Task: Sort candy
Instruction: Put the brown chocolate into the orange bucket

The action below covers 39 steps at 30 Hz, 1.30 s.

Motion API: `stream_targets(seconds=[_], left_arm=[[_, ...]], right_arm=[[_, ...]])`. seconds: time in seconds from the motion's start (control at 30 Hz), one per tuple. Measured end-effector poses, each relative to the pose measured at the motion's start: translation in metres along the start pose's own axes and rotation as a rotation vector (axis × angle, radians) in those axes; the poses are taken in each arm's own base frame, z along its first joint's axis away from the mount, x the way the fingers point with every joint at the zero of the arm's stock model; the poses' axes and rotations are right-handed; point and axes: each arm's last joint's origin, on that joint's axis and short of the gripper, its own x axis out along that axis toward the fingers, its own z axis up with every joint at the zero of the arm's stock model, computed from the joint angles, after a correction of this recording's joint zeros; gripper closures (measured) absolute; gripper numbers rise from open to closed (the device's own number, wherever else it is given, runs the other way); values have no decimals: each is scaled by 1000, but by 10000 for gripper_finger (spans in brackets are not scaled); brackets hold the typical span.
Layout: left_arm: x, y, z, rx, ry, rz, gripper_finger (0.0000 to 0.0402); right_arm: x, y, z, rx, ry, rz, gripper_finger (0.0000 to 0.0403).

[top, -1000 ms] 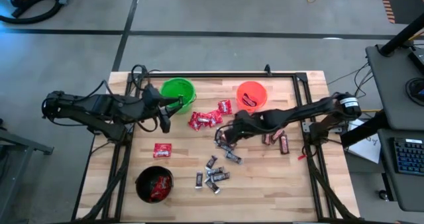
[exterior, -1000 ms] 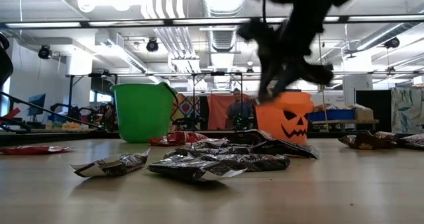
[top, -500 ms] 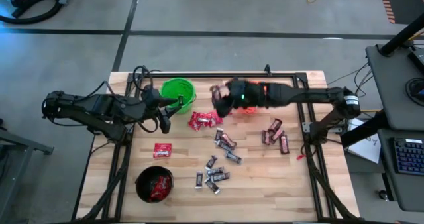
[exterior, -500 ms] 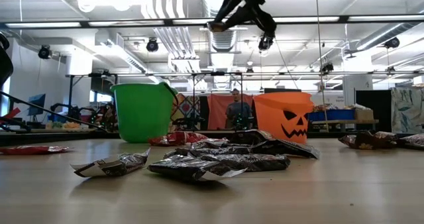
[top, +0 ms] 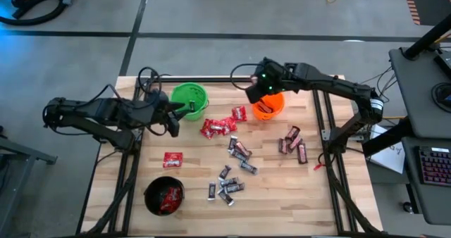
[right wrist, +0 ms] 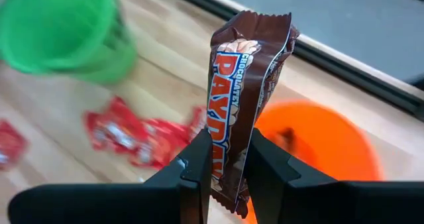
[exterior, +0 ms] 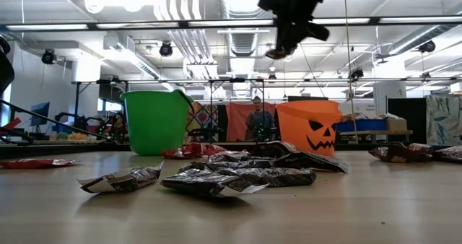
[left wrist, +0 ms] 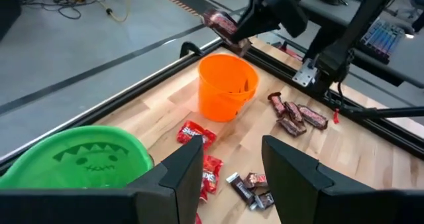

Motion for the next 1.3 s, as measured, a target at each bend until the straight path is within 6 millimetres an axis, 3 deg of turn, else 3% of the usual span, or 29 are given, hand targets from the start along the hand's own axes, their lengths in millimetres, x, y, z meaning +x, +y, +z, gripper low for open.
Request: stream_targets(seconds=[0.2,0.4,0.6,0.77,0.93,1.17,1.3], left_arm=[[2,10,8,-9,-26,53,263],[3,22,18,17,-41,93,263],[6,34,28,46,-44,121,263],[9,46,33,50,-55,186,263],[10,56,37,54,-64,239,263],[14,67,43,70,-92,333,263],[17,72,50,57,-154,409,263]], right_arm=[[1,-17,-4,-25,107,-85,335],[0,-22,-3,-70,110,-82,335],[1,-22,4,-247,112,55,335],[4,-23,11,-394,-3,173,335],[10,-43,14,-399,-145,213,335],[33,-84,-16,-276,-75,172,335],[41,-93,-33,-127,-11,180,335]])
